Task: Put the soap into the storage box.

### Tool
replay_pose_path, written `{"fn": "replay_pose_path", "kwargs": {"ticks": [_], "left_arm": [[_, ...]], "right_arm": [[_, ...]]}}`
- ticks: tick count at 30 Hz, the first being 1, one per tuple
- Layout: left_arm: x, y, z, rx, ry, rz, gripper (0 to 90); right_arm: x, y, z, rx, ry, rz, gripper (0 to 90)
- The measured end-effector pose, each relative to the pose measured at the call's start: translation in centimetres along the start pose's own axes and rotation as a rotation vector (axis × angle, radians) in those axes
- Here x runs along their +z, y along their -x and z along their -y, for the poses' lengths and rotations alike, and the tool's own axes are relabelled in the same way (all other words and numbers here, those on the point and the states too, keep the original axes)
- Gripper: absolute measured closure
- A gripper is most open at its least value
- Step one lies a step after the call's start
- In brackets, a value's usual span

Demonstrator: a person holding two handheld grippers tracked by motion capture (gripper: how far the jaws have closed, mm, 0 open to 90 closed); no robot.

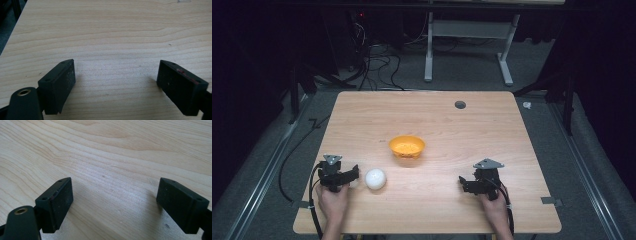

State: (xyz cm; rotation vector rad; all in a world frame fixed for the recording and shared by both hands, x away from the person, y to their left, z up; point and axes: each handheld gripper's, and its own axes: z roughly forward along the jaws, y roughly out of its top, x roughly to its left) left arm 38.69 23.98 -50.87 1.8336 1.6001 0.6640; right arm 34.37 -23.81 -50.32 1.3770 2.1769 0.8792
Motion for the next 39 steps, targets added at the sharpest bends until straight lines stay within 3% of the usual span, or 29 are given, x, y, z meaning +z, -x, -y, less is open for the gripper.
{"fn": "replay_pose_path", "kwargs": {"ticks": [20,26,34,39], "left_arm": [[-0.1,0.1,0.0,0.0,0.001,0.0,15.6],[-0.4,0.1,-0.1,0.012,0.009,0.037,15.9],[-2.1,0.1,-0.7,-0.002,0.072,0.085,17.3],[-3.2,0.6,-1.2,0.013,0.098,0.124,16.5]], "right_arm": [[0.0,0.0,0.0,0.001,0.002,0.003,14.6],[0.0,0.0,0.0,0.0,0.002,0.002,14.6],[0.0,0.0,0.0,0.0,0.002,0.002,14.6],[0.0,0.0,0.0,0.0,0.002,0.001,14.6]]}}
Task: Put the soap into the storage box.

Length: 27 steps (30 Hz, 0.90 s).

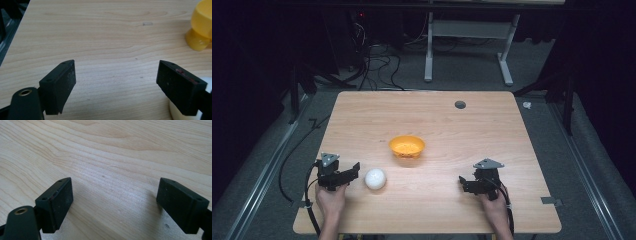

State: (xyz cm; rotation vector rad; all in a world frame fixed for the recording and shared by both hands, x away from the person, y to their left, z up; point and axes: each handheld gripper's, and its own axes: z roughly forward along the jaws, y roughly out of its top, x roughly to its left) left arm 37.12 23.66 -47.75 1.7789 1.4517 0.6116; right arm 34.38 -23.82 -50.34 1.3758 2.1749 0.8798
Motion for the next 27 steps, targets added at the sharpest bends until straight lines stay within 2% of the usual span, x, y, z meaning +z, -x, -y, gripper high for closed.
{"fn": "replay_pose_path", "kwargs": {"ticks": [6,16,19,27], "left_arm": [[-1.2,0.5,-0.4,-0.001,0.036,0.051,18.4],[-2.1,1.8,-0.5,0.014,0.05,0.094,16.6],[-2.7,2.1,-0.5,0.002,0.066,0.11,16.4],[-3.3,3.6,0.1,0.035,0.057,0.146,15.7]], "right_arm": [[0.0,0.0,0.0,0.0,-0.001,0.0,14.6],[0.0,0.0,0.0,-0.001,-0.001,0.0,14.6],[0.0,0.0,0.0,0.0,-0.001,0.0,14.6],[0.0,0.0,0.0,-0.001,-0.001,-0.001,14.6]]}}
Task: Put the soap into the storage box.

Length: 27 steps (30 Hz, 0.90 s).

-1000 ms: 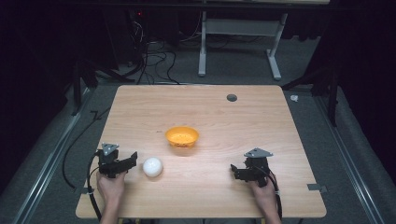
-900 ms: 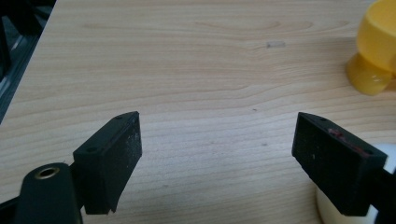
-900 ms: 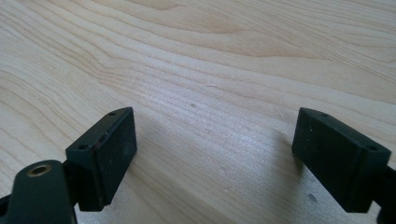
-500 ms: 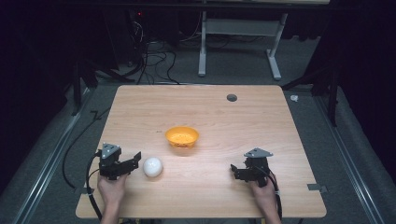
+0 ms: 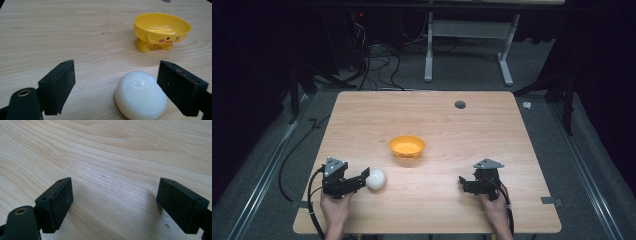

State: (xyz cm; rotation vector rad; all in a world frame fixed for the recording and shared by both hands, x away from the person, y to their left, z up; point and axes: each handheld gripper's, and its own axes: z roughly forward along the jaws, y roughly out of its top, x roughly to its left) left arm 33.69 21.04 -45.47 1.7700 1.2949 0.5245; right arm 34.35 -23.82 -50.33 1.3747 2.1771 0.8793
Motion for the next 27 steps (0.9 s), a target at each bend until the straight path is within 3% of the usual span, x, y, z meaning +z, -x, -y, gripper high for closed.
{"fn": "replay_pose_path", "kwargs": {"ticks": [12,16,20,27], "left_arm": [[0.2,2.1,0.5,0.034,-0.006,0.021,14.9],[0.8,3.0,0.8,0.072,-0.036,-0.001,14.4],[1.3,3.2,1.1,0.061,-0.051,-0.002,13.7],[2.7,3.9,1.6,0.083,-0.101,-0.017,11.0]], "right_arm": [[0.0,0.0,0.0,0.0,0.0,0.0,14.6],[0.0,0.0,0.0,0.0,0.001,0.001,14.6],[0.0,0.0,0.0,-0.001,0.001,0.0,14.6],[0.0,0.0,0.0,0.0,0.0,0.0,14.6]]}}
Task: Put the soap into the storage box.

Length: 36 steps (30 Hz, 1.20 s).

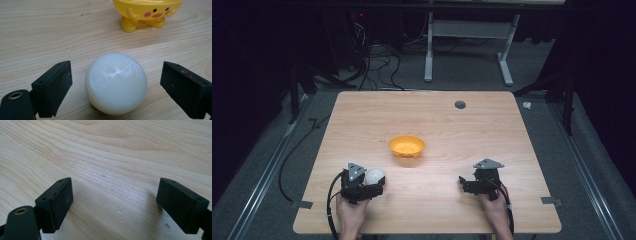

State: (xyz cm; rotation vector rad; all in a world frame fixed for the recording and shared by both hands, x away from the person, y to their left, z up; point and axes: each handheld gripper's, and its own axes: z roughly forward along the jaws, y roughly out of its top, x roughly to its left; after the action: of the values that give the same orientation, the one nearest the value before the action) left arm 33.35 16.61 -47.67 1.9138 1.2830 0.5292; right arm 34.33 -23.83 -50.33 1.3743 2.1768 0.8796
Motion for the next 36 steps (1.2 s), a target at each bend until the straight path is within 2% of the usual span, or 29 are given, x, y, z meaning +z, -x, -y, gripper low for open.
{"fn": "replay_pose_path", "kwargs": {"ticks": [7,14,21,36], "left_arm": [[1.1,0.5,0.1,0.006,-0.03,-0.001,10.7],[2.0,0.6,0.4,0.001,-0.065,-0.033,14.5],[2.5,0.5,0.6,-0.011,-0.077,-0.034,15.9],[2.8,0.4,0.6,-0.003,-0.087,-0.044,23.7]], "right_arm": [[0.0,0.0,0.0,-0.001,0.0,-0.001,14.6],[0.0,0.0,0.0,-0.003,0.001,-0.001,14.6],[0.0,0.0,0.0,-0.004,0.001,-0.001,14.6],[0.0,0.0,0.0,-0.001,0.0,-0.002,14.6]]}}
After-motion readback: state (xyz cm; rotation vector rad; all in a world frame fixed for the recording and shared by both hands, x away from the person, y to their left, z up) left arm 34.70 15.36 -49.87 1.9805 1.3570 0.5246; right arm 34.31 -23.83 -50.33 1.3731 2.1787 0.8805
